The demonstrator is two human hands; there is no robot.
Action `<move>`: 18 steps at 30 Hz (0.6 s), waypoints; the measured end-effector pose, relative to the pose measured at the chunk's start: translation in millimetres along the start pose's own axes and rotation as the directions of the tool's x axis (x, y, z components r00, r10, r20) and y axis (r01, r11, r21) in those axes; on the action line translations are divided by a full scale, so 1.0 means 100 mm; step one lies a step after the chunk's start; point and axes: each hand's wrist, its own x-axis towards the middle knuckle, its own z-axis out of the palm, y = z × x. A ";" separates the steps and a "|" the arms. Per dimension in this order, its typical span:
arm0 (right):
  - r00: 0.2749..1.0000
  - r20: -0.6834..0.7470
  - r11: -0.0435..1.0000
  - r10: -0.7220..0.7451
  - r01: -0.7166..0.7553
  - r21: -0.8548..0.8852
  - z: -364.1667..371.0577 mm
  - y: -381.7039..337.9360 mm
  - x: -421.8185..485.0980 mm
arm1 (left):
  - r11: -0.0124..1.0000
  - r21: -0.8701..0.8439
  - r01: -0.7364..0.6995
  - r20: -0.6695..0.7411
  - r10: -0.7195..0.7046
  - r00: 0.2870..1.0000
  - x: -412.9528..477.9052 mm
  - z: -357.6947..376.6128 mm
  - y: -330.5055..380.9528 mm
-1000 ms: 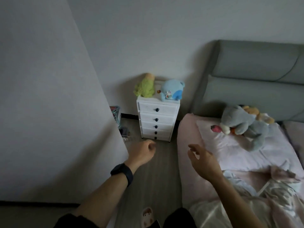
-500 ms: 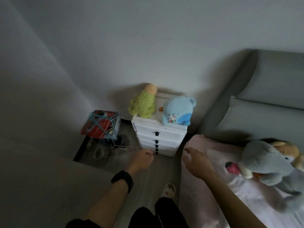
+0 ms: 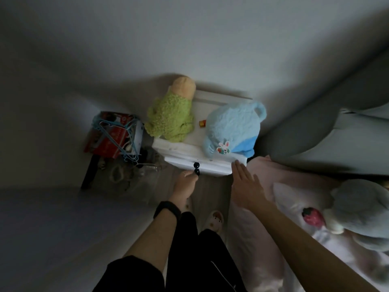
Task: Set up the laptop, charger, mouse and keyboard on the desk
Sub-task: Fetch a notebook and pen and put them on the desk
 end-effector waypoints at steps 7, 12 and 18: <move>0.998 -0.038 0.995 0.050 -0.046 0.086 0.16 -0.07 0.07 | 0.989 -0.128 0.068 -0.010 -0.070 0.998 0.50 0.15 0.06; 0.997 -0.007 0.989 0.073 -0.071 0.129 0.11 -0.06 0.11 | 0.978 -0.205 0.034 -0.045 -0.044 0.998 0.72 0.32 0.06; 0.996 0.036 0.986 0.081 -0.085 0.144 0.10 -0.01 0.10 | 0.985 -0.172 -0.019 -0.099 0.002 0.995 0.62 0.35 -0.20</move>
